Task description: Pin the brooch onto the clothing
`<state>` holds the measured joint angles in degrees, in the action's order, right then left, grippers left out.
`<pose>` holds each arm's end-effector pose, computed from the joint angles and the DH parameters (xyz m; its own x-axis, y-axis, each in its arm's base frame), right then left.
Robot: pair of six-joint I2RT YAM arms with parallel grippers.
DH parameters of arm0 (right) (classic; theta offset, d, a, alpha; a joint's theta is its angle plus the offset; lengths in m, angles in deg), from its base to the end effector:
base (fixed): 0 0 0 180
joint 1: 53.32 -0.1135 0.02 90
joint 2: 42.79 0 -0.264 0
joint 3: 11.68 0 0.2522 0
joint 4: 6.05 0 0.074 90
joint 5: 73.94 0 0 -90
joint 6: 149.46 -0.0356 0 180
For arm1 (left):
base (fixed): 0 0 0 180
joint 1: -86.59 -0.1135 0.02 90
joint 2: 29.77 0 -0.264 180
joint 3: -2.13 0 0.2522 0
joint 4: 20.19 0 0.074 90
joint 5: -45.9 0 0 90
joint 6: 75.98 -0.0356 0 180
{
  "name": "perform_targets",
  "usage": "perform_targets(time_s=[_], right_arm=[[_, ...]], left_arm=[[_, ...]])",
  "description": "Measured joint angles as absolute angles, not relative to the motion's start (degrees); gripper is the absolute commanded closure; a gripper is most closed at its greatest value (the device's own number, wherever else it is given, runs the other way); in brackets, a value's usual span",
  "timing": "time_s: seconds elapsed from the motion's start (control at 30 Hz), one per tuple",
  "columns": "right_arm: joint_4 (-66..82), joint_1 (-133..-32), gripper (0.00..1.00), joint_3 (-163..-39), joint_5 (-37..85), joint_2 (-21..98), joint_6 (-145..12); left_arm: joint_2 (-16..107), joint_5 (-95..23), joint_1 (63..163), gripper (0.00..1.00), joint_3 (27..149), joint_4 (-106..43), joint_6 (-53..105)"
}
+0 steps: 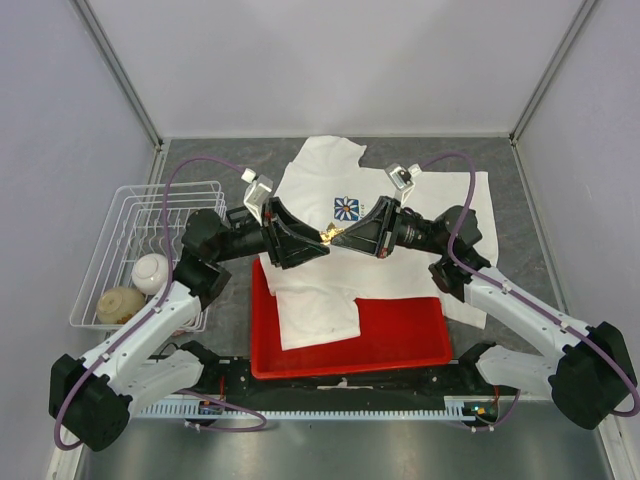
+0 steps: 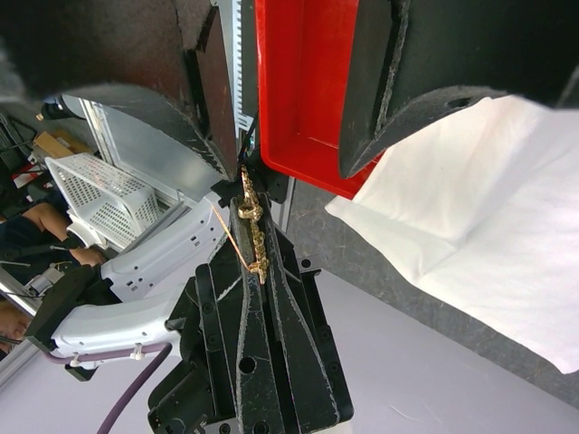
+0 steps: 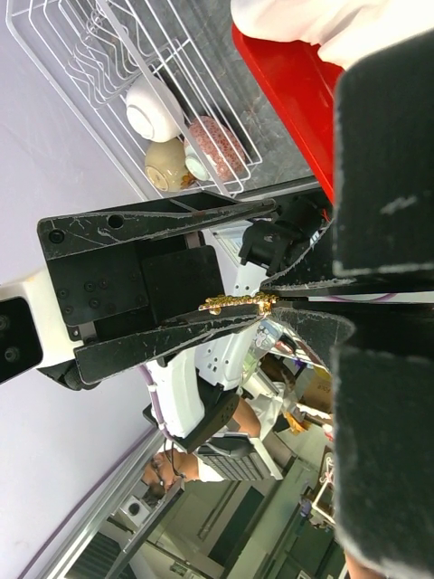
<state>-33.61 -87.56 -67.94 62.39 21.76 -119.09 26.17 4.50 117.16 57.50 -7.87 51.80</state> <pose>0.1915 0.1615 0.3481 -0.6843 0.2549 -0.6832 -0.7172 -0.0658 0.6938 0.1757 -0.1348 0.3496 -0.4548 -0.2019 -0.8674 0.8730 0.0914 -0.4791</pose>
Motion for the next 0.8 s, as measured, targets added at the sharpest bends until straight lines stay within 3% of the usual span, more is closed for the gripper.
perform_targets(time_s=[0.57, 0.67, 0.77, 0.8], right_arm=[[-33.8, -87.6, 1.0, -66.1, 62.5, 21.0, -117.9], [-33.8, -87.6, 1.0, -66.1, 62.5, 21.0, -117.7], [-33.8, -87.6, 1.0, -65.6, 62.3, 20.9, -117.5], [-33.8, -87.6, 0.95, -65.2, 62.0, 20.9, -117.3]], left_arm=[[26.1, 4.4, 117.1, 0.57, 58.1, -7.9, 52.5], [26.1, 4.3, 117.0, 0.65, 58.1, -7.9, 52.8], [26.6, 4.2, 117.0, 0.86, 58.2, -7.7, 53.4], [26.8, 4.4, 117.1, 0.9, 58.3, -7.8, 53.5]])
